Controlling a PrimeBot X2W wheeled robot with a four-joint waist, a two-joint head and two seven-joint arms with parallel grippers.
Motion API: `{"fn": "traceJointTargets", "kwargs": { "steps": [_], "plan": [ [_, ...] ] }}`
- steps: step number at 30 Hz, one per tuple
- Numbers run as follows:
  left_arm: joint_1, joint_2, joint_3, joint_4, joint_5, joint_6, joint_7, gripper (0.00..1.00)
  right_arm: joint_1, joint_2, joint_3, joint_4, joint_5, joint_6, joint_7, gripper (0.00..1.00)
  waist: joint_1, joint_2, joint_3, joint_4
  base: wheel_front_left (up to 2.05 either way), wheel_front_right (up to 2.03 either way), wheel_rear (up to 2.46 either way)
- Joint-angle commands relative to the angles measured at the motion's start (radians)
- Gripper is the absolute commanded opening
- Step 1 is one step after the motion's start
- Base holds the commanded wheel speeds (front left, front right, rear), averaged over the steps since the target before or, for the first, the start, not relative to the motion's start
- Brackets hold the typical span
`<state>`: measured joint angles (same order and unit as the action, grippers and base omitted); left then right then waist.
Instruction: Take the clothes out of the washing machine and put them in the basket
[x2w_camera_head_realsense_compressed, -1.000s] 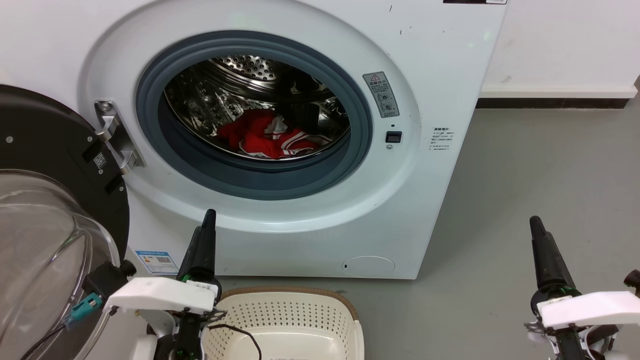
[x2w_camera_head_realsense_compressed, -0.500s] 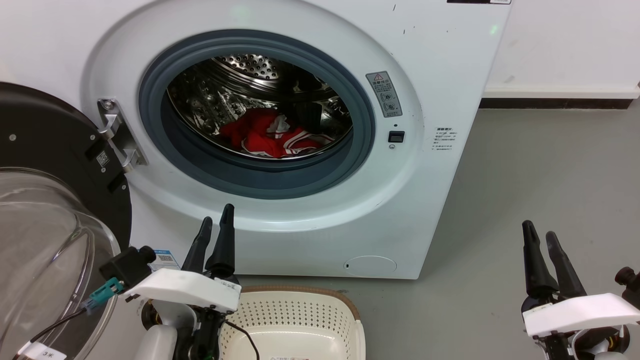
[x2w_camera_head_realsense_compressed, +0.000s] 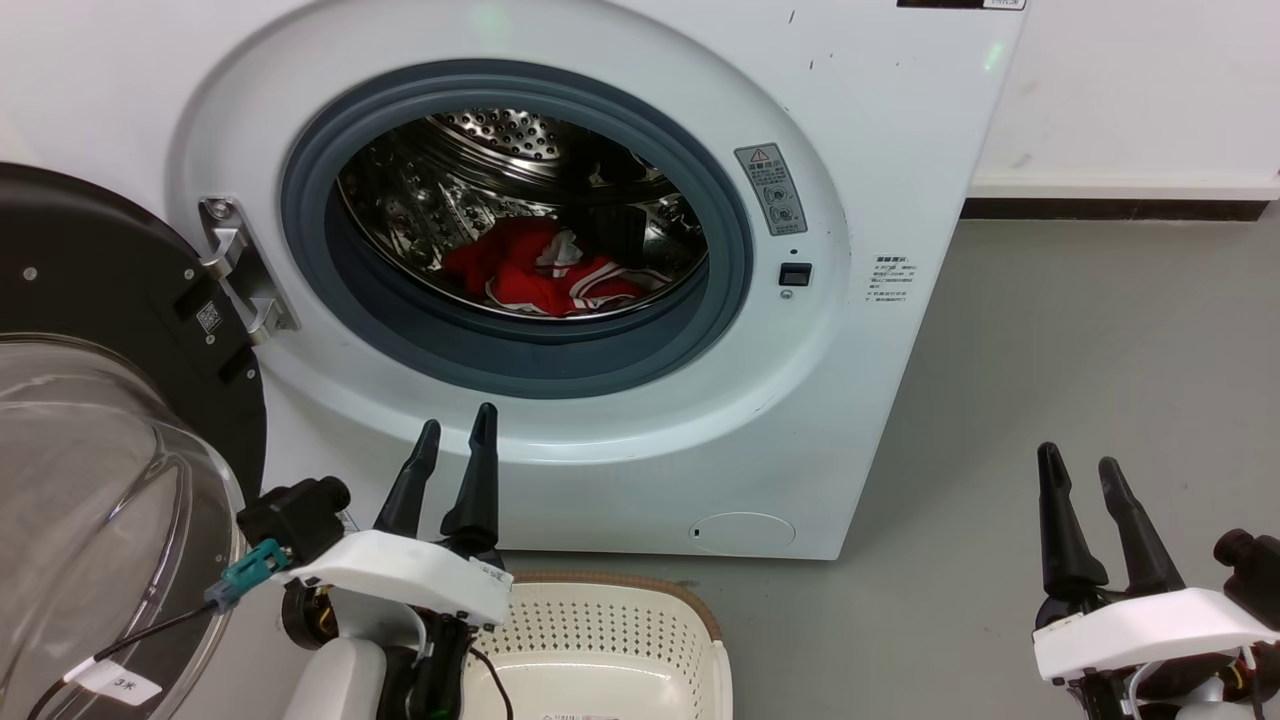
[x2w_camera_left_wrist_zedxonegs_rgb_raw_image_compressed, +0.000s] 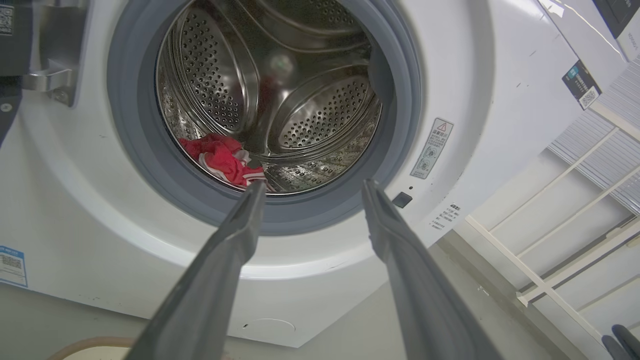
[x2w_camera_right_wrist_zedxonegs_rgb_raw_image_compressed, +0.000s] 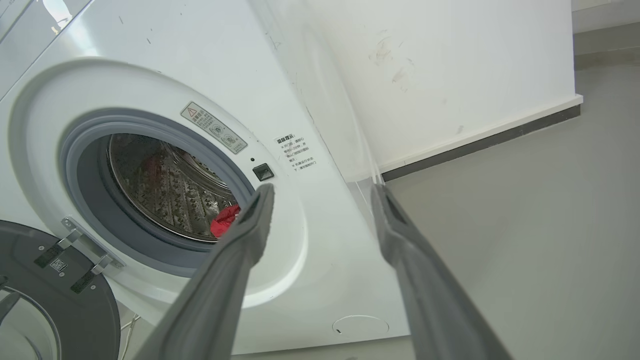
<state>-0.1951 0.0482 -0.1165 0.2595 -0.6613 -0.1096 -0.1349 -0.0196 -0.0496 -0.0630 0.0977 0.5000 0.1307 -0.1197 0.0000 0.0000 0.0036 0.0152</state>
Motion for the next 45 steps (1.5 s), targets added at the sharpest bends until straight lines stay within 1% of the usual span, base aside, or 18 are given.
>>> {"fn": "traceJointTargets", "kwargs": {
  "steps": [1,10,25,45],
  "plan": [
    [-0.026,0.002,-0.004,-0.006,0.020,0.003,-0.006,1.00,0.000,-0.002,0.000,-0.014,-0.024,0.000,-0.008,1.00,0.0000,0.0000,0.000,0.000,0.00,0.00,0.00],
    [-0.034,0.002,-0.028,0.006,0.113,0.004,-0.030,1.00,0.007,-0.002,0.003,-0.021,-0.116,0.000,-0.024,1.00,0.0000,0.0000,-0.001,0.005,0.00,0.00,0.00],
    [-0.048,0.003,-0.062,0.033,0.253,0.027,-0.066,1.00,0.021,-0.001,-0.003,-0.038,-0.275,0.000,-0.031,1.00,0.0000,0.0000,-0.003,0.011,0.00,0.00,0.00],
    [-0.066,0.003,-0.097,0.071,0.415,0.042,-0.107,1.00,0.041,-0.001,-0.011,-0.057,-0.439,0.000,-0.038,1.00,0.0000,0.0000,-0.003,0.019,0.00,0.00,0.00]
  ]
}}
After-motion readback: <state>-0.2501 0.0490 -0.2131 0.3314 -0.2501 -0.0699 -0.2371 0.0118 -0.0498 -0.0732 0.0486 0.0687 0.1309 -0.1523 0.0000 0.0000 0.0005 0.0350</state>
